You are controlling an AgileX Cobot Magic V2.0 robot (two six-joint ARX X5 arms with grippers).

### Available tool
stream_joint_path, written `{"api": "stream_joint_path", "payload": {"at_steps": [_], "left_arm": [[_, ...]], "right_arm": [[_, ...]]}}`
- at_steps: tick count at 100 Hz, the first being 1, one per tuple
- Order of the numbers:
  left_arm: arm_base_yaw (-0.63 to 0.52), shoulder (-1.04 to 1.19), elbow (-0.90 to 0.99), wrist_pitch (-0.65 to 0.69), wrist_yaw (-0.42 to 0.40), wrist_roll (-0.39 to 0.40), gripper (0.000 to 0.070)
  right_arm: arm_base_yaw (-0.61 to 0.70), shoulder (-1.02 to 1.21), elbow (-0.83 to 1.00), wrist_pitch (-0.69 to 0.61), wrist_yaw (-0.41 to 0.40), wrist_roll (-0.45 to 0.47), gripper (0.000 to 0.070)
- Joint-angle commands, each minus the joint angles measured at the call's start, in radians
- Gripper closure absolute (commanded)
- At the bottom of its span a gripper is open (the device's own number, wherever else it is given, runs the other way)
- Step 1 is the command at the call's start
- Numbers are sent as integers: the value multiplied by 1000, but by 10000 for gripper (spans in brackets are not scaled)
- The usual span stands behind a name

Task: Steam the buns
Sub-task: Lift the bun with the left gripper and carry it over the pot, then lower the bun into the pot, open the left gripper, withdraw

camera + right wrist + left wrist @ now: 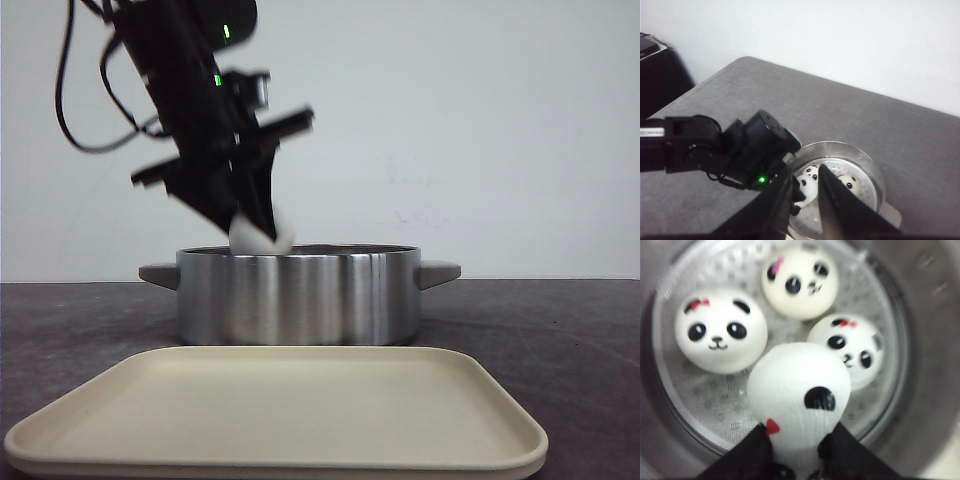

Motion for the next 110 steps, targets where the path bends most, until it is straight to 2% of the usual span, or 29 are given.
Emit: {"api": "stream_joint_path", "payload": {"at_steps": [1,6,9,14,27,31,37,51,74,78,83,86,89,100,110], "left_arm": [[-4,27,24,8,1,13,700],[-3,38,24,10,1,13,696],[-3,44,24,10,1,13,667],[-3,50,24,12,1,13,575],[-4,53,24,19,2,9,263],[-4,53,24,21,2,8,209],[-4,53,26,18,2,-1,181],[-4,52,29,7,5,-29,182],[-4,52,106,-39,6,-29,195],[-4,50,129,-48,6,-28,268],[-4,40,158,-65,5,-29,478],[-4,30,171,-70,5,-31,607],[-4,14,178,-70,5,-47,694],[-4,-73,179,-50,-2,-108,700],[-5,-172,176,-55,-59,-96,700]], "right_arm": [[11,13,14,-2,5,3,607],[11,13,14,-13,6,12,607],[11,13,14,-17,8,16,607],[11,13,14,-26,8,19,607],[11,13,14,-36,13,23,607],[11,13,14,-38,20,23,607],[11,13,14,-41,33,22,607],[11,14,14,-40,34,22,607],[10,14,14,-41,38,13,607],[10,14,12,-41,55,3,613],[10,21,6,-40,85,-13,680],[10,26,0,-41,95,-20,693],[9,30,-6,-41,103,-30,693],[0,34,-89,5,137,-37,693],[-8,19,-218,119,118,-37,692]]}}
